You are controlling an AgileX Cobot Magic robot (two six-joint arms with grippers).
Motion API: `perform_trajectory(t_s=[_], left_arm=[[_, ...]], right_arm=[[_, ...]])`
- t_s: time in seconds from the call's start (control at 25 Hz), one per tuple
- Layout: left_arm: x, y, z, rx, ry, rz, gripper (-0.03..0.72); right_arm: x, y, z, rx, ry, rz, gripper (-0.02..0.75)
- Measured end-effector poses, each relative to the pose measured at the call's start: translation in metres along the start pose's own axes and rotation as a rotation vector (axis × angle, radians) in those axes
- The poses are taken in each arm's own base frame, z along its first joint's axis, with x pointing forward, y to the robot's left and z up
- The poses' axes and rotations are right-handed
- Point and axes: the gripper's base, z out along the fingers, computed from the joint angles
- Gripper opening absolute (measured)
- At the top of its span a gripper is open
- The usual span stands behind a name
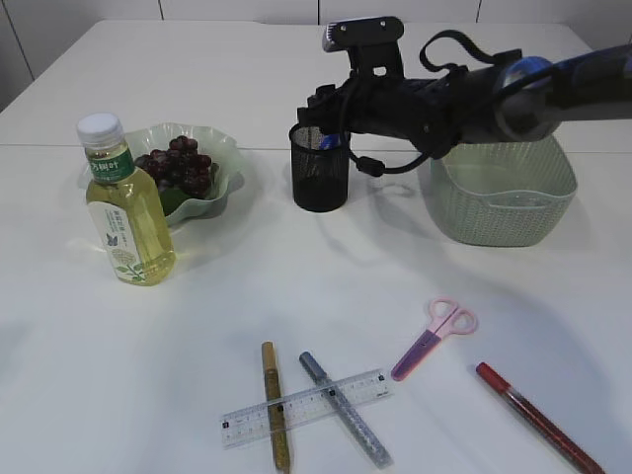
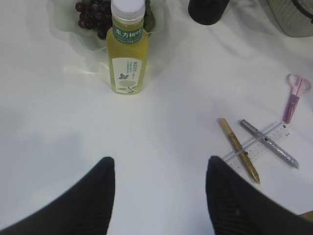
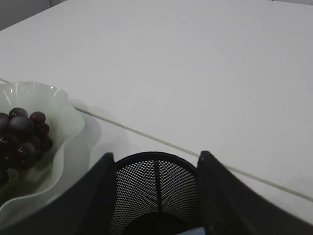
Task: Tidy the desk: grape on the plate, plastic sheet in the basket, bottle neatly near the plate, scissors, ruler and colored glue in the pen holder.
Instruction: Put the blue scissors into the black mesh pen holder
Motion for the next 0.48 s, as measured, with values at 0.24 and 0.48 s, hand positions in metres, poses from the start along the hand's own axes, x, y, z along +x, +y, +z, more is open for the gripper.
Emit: perform_trajectory(t_s=[0.24, 0.48], left_arm=[[0.000, 0.000, 0.000, 0.000, -0.001, 0.000, 0.433], [0.000, 0.000, 0.000, 0.000, -0.002, 0.000, 0.433]], right_arm=[[-0.046, -0.005, -0.031, 0.063, 0.111, 0.045, 0.427], [-0.070, -0.006, -0.078, 0.111, 0.363, 0.158, 0.426]])
